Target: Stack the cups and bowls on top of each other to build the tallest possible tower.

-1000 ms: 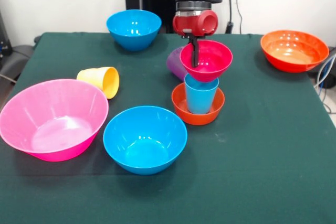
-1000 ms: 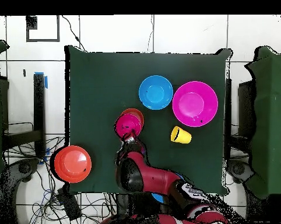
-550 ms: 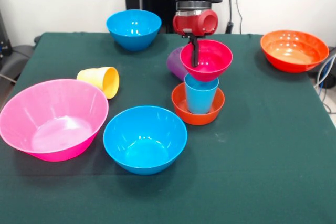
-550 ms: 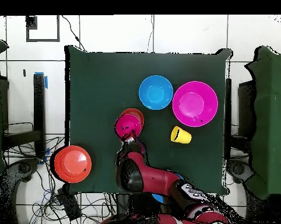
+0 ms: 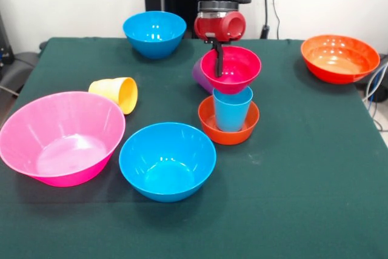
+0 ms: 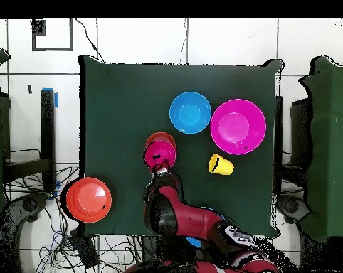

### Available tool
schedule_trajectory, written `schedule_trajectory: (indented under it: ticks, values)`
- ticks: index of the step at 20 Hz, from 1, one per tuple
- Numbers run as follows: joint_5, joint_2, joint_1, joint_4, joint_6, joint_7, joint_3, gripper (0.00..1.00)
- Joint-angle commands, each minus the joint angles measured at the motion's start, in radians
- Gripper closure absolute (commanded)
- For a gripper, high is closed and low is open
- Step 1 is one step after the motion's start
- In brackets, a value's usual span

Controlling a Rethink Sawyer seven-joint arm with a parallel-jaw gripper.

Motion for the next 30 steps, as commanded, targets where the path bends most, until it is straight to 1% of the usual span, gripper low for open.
schedule_trajectory:
  ticks: [1, 4, 10, 15, 19, 23, 30]
  values:
    - [0.047, 0.054, 0.072, -0.02, -0.043, 0.128, -0.045, 1.0]
    - [0.051, 0.062, 0.087, -0.018, -0.056, 0.148, -0.05, 1.0]
    - [0.087, 0.077, 0.127, -0.007, -0.09, 0.191, -0.056, 1.0]
    - [0.089, 0.104, 0.138, -0.02, -0.129, 0.203, -0.062, 1.0]
    - [0.078, 0.119, 0.131, -0.034, -0.143, 0.192, -0.063, 1.0]
    - [0.052, 0.135, 0.111, -0.067, -0.147, 0.158, -0.065, 1.0]
    - [0.024, 0.139, 0.084, -0.11, -0.137, 0.118, -0.061, 1.0]
